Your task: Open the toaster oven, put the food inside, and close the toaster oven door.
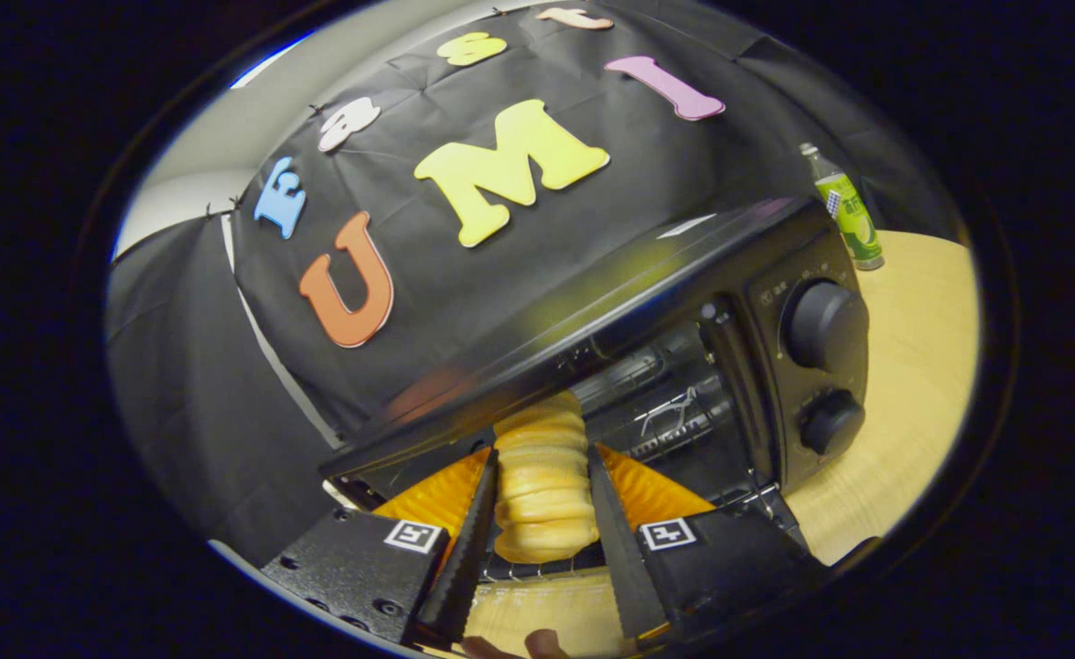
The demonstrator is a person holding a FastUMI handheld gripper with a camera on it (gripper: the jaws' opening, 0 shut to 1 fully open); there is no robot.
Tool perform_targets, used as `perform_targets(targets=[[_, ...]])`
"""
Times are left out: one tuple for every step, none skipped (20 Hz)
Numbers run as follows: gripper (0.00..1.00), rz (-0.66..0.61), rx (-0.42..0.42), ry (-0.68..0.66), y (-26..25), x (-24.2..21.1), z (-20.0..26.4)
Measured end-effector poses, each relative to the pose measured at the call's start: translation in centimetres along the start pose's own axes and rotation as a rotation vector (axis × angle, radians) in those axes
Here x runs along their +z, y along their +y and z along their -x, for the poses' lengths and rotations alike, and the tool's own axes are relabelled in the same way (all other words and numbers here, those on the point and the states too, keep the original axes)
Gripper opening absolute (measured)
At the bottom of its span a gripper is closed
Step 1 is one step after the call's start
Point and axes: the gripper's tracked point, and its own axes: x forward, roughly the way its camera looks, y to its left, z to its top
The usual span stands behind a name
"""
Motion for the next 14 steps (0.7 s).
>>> perform_targets(targets=[[0.67,0.003,-0.001,-0.004,-0.1,0.2,-0.5],[0.67,-0.001,0.004,-0.010,0.1,0.4,-0.8],[0.67,-0.004,0.003,-0.014,0.2,0.4,-1.1],[0.67,-0.010,0.003,-0.017,0.2,0.4,-1.2],[0.68,-0.012,0.000,-0.009,0.3,0.0,-1.6],[0.80,0.006,-0.012,0.015,0.3,-0.7,-1.6],[0.92,0.007,-0.002,0.021,0.6,-1.4,-1.2],[1.00,0.002,-0.012,0.005,0.7,-0.8,-1.2],[1.00,-0.003,-0.031,-0.011,0.4,-0.5,-0.9],[1.00,-0.004,-0.035,-0.019,0.3,-0.5,-0.2],[1.00,-0.005,-0.034,-0.021,0.4,-0.5,0.3],[1.00,-0.006,-0.038,-0.026,0.5,-0.4,0.8],[1.00,-0.009,-0.040,-0.030,0.5,-0.2,1.4],[1.00,-0.010,-0.038,-0.025,0.8,-0.3,2.0]])
